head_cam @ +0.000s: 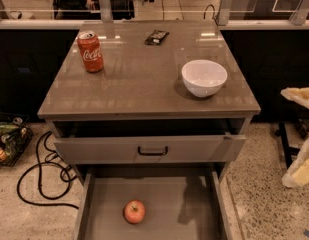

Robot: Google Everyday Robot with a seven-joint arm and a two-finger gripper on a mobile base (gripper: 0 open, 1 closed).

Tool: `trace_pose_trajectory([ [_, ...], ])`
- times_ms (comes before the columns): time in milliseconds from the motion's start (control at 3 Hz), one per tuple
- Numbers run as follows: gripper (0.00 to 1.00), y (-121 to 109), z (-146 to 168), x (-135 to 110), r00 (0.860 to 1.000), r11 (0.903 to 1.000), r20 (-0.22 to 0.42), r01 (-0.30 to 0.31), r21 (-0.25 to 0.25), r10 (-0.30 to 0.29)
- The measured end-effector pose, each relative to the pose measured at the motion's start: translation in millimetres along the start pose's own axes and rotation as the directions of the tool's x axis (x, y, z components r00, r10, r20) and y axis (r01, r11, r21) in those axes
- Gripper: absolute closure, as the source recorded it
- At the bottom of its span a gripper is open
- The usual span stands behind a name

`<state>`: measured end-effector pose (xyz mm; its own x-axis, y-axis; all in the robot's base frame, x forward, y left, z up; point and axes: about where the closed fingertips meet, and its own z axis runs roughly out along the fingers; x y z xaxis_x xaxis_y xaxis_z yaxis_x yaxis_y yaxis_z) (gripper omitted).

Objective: Pick apple from middle drawer and place on counter

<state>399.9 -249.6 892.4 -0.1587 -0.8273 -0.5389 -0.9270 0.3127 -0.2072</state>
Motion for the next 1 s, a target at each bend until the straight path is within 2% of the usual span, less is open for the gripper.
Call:
trace_pose_trajectory([
  [333,0.0,18,21,13,0.988,0.9999,0.154,-0.002,0.012,0.0],
  [667,0.0,32,49,19,0.959,0.9992,0.281,0.015,0.037,-0.025],
  [1000,0.0,45,71,20,0.932,0.9921,0.346,0.08,0.097,-0.109],
])
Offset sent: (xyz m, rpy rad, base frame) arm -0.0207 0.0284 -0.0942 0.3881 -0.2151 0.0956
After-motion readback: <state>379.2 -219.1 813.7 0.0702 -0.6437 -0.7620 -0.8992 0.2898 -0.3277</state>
